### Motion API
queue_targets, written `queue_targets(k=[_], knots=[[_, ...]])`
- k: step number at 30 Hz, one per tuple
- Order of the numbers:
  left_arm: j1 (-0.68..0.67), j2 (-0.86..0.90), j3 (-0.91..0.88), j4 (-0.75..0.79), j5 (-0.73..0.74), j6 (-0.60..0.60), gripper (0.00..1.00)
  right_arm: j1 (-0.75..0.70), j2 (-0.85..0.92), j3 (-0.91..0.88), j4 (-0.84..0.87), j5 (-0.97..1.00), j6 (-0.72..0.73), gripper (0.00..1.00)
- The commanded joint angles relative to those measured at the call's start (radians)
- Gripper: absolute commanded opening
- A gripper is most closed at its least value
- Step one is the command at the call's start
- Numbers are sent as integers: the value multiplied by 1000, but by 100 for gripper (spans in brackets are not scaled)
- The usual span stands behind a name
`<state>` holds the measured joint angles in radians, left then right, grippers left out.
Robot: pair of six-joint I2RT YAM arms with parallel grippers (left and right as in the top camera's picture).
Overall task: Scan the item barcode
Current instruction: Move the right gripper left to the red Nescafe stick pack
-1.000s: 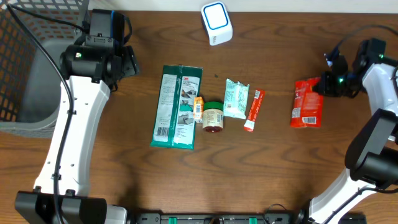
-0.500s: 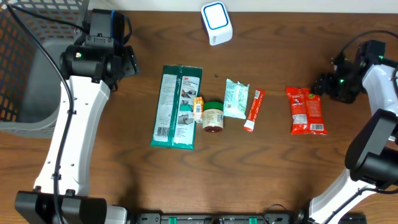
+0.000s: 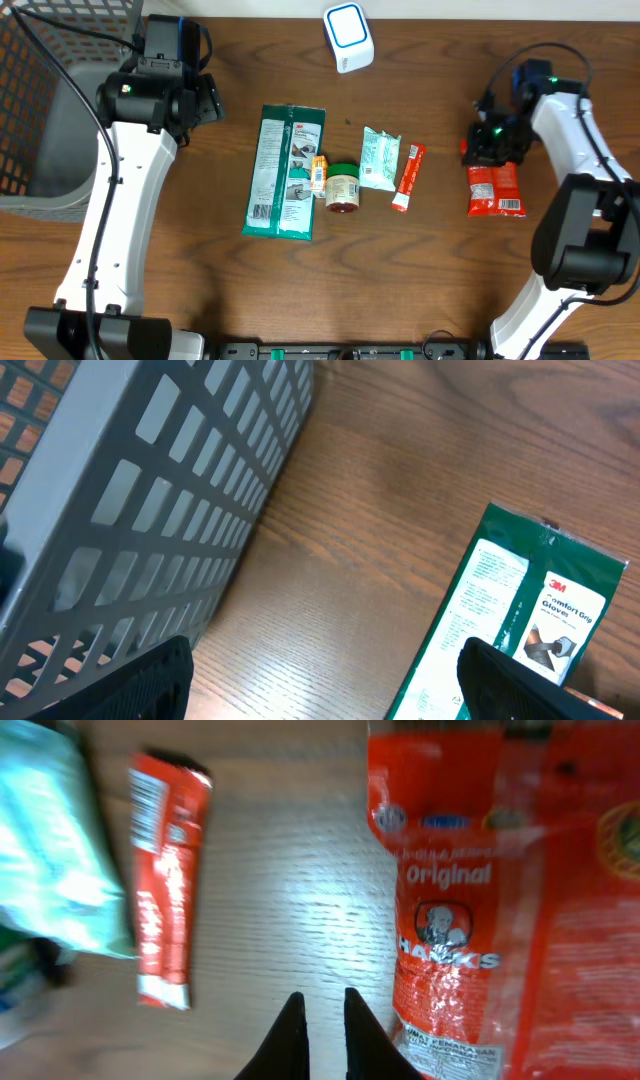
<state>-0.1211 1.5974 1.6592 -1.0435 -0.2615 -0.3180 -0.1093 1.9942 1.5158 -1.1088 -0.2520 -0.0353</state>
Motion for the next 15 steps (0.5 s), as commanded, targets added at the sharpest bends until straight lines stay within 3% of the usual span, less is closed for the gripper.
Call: queue_targets(k=[1, 6, 15], knots=[[3, 2, 1, -2, -13, -10, 84, 41, -15, -74, 40, 153, 43, 9], [3, 2, 1, -3, -13, -10, 85, 53, -15, -171, 149, 283, 42, 9], [3, 2, 1, -3, -13, -10, 85, 48, -15, -177, 149, 458, 87, 6]])
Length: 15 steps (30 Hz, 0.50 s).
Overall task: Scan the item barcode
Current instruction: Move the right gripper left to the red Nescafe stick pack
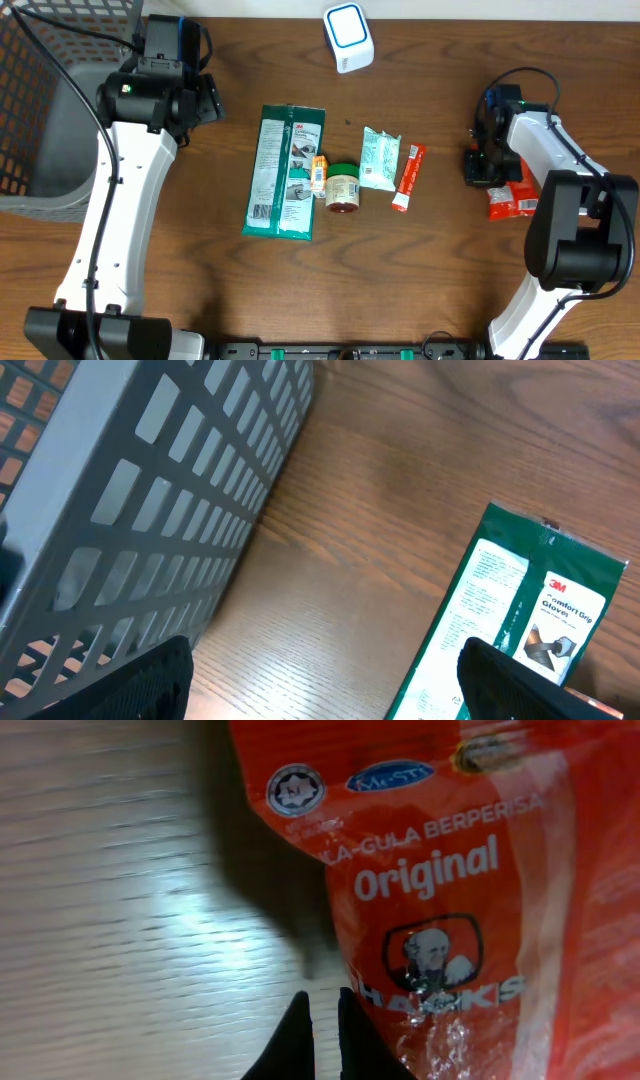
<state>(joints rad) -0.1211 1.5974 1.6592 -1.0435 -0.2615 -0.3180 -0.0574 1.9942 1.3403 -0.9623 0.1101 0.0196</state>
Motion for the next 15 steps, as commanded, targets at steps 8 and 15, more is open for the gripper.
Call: queue_targets(k=[8, 15], knots=[[3, 2, 1, -3, -13, -10, 84, -18, -15, -2, 8, 152, 32, 9], [3, 2, 1, -3, -13, -10, 85, -28, -15, -2, -36, 121, 45, 18]])
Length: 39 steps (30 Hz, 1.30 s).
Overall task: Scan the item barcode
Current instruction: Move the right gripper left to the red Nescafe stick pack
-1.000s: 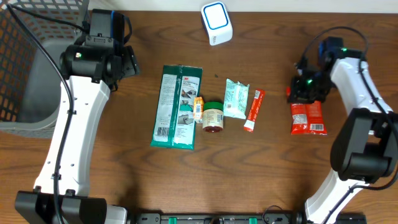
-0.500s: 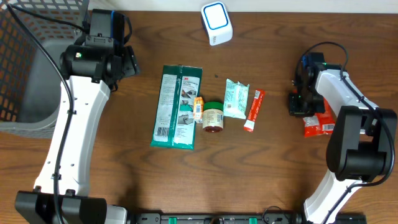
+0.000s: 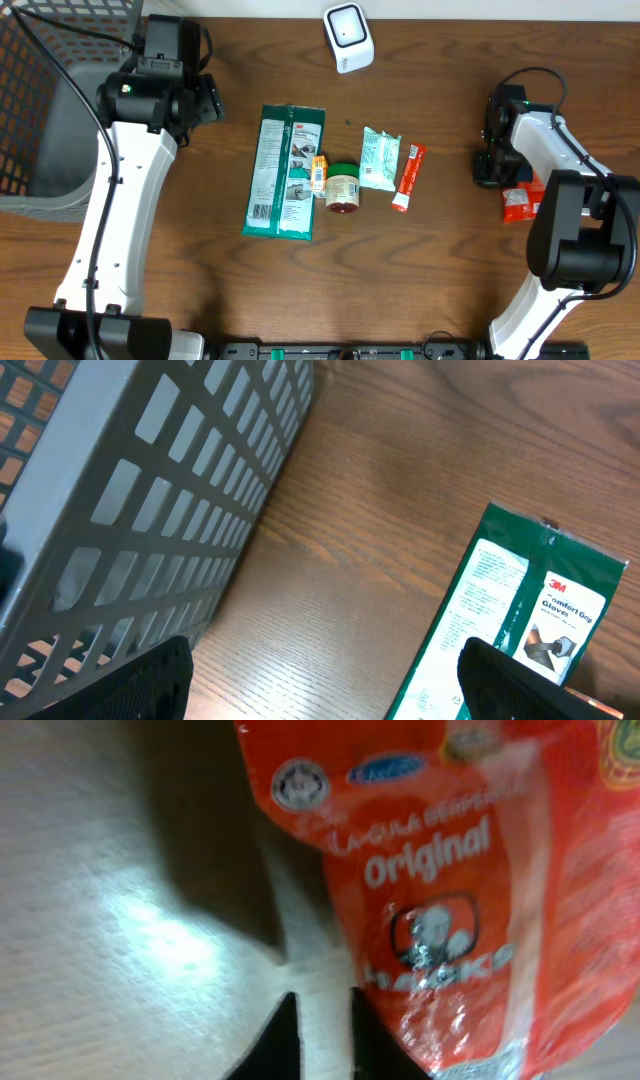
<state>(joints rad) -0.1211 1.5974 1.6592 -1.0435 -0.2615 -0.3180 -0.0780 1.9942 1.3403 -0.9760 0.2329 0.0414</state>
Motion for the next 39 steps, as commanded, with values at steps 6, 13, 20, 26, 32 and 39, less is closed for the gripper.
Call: queue_targets(k=[6, 13, 20, 26, 32, 39], knots=[[3, 2, 1, -3, -13, -10, 85, -8, -15, -2, -37, 11, 25, 9], [3, 2, 1, -3, -13, -10, 85, -9, -15, -2, -31, 44, 26, 10], [3, 2, 1, -2, -13, -10, 85, 6, -16, -1, 34, -309, 47, 20], [3, 2, 1, -2, -13, -10, 85, 23, -16, 6, 62, -534, 48, 35], [3, 2, 1, -3, -13, -10, 85, 68, -16, 16, 68, -673, 94, 38], [3, 2, 1, -2, -13, -10, 85, 183, -34, 40, 72, -621, 206, 35]])
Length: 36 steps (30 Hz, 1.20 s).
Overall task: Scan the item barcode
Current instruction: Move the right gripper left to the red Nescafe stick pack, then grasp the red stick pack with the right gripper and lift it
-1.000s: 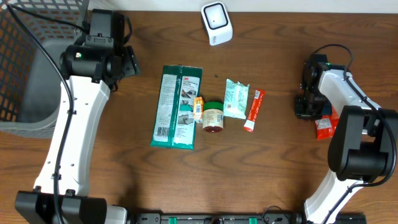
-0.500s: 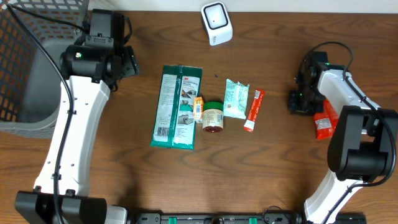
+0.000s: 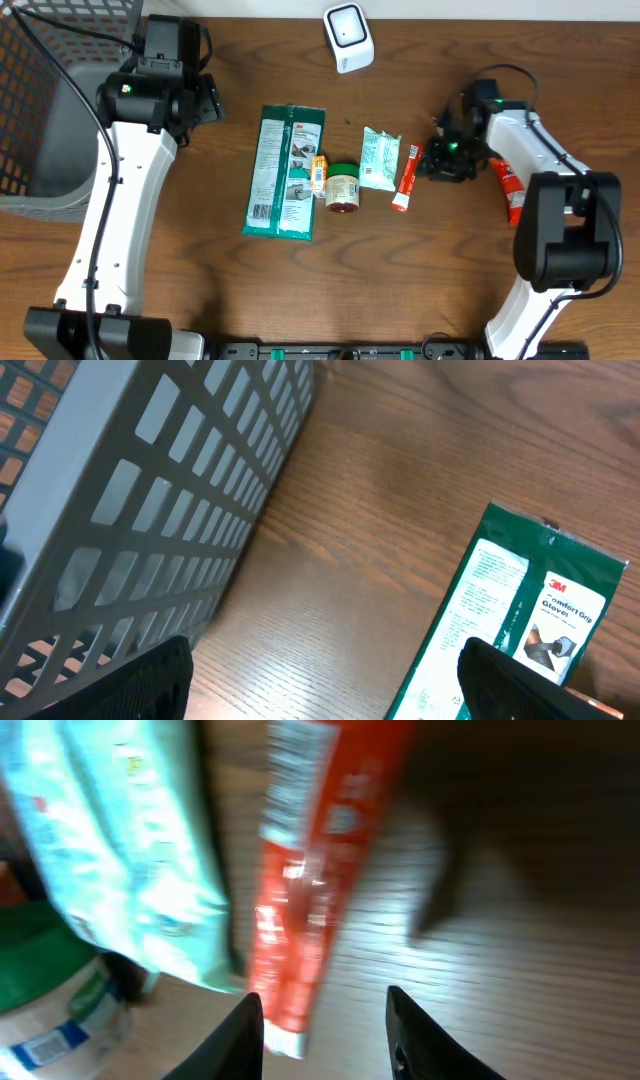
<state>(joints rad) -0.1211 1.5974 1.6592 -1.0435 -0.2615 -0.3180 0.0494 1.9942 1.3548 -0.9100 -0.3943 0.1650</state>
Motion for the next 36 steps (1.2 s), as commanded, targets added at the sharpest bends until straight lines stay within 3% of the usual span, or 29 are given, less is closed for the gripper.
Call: queue_targets(k=[1, 7, 11, 23, 24, 26, 36], knots=[[3, 2, 1, -3, -13, -10, 85, 73, -38, 26, 11, 40, 97, 35], [3, 2, 1, -3, -13, -10, 85, 158, -42, 26, 51, 206, 149, 31], [3, 2, 1, -3, -13, -10, 85, 193, -42, 25, 61, 206, 190, 20], [3, 2, 1, -3, -13, -10, 85, 222, -42, -18, 90, 240, 327, 21], [3, 2, 1, -2, -13, -10, 85, 224, -42, -22, 92, 240, 344, 23], [3, 2, 1, -3, -13, -10, 85, 227, -42, -33, 93, 241, 380, 39], [3, 2, 1, -3, -13, -10, 85, 226, -42, -66, 104, 396, 379, 34]])
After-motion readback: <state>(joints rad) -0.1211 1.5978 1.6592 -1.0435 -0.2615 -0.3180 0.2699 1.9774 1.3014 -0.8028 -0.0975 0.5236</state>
